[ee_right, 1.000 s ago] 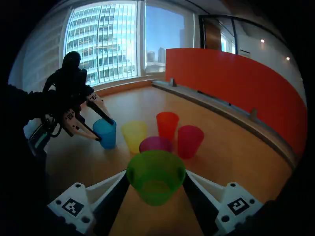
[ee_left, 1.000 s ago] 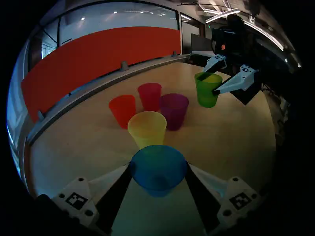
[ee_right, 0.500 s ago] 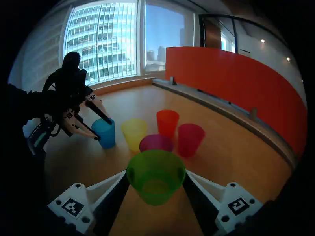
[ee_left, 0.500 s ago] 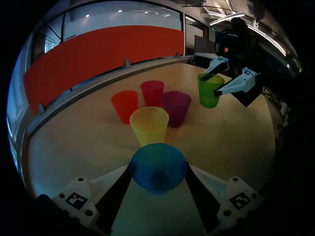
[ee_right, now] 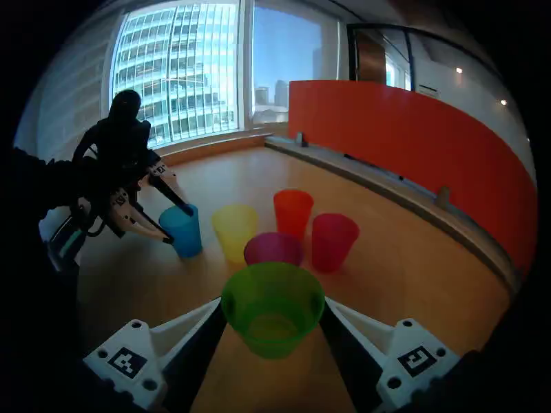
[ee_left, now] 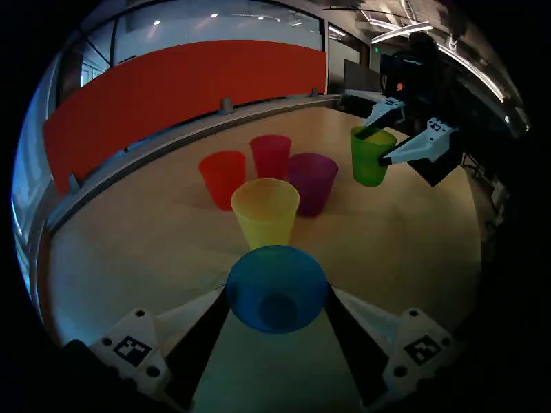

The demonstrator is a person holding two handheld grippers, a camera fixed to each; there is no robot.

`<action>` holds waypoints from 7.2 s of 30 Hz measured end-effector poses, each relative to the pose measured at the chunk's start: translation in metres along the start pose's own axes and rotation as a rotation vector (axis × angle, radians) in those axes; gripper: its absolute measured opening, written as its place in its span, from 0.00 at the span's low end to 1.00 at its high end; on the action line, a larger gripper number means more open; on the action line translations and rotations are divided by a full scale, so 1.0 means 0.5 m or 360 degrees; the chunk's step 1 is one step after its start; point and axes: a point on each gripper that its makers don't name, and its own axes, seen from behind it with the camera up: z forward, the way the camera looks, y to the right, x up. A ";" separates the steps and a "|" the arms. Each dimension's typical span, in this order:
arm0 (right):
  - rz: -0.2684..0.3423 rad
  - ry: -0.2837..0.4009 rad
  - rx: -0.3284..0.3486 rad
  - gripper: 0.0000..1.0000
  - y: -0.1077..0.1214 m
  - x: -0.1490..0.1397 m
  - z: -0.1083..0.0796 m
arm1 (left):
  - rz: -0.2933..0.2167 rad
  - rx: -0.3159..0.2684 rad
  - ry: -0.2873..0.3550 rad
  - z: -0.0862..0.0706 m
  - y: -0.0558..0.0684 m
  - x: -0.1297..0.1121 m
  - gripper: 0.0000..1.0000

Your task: Pour water

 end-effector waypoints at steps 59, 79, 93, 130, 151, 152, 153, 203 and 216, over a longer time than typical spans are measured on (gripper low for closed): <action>0.0037 -0.0095 -0.0045 1.00 -0.007 -0.108 0.025 | -0.0082 0.0122 -0.0120 -0.079 -0.016 -0.092 0.94; 0.0135 -0.0039 -0.0231 1.00 0.009 -0.146 -0.088 | -0.0174 0.0304 -0.0029 -0.122 -0.060 -0.083 0.94; 0.0203 0.0041 -0.0421 1.00 0.025 -0.152 -0.165 | -0.0268 0.0558 0.0177 -0.161 -0.105 -0.039 0.94; 0.0374 0.0755 -0.1256 1.00 0.185 -0.002 -0.344 | -0.0452 0.0996 0.0970 -0.266 -0.139 0.164 0.94; 0.0298 0.0946 -0.1497 1.00 0.195 0.054 -0.378 | -0.0410 0.1153 0.1133 -0.304 -0.139 0.202 0.94; 0.0300 0.0944 -0.1501 1.00 0.195 0.054 -0.378 | -0.0415 0.1150 0.1135 -0.303 -0.138 0.203 0.94; 0.0301 0.0939 -0.1506 1.00 0.195 0.053 -0.378 | -0.0414 0.1150 0.1135 -0.302 -0.138 0.203 0.94; 0.0353 0.0855 -0.1553 1.00 0.193 0.031 -0.408 | -0.0388 0.1214 0.1065 -0.220 -0.170 0.067 0.94; 0.0310 0.0863 -0.1576 1.00 0.193 0.049 -0.424 | -0.0431 0.1197 0.1057 -0.207 -0.176 0.055 0.94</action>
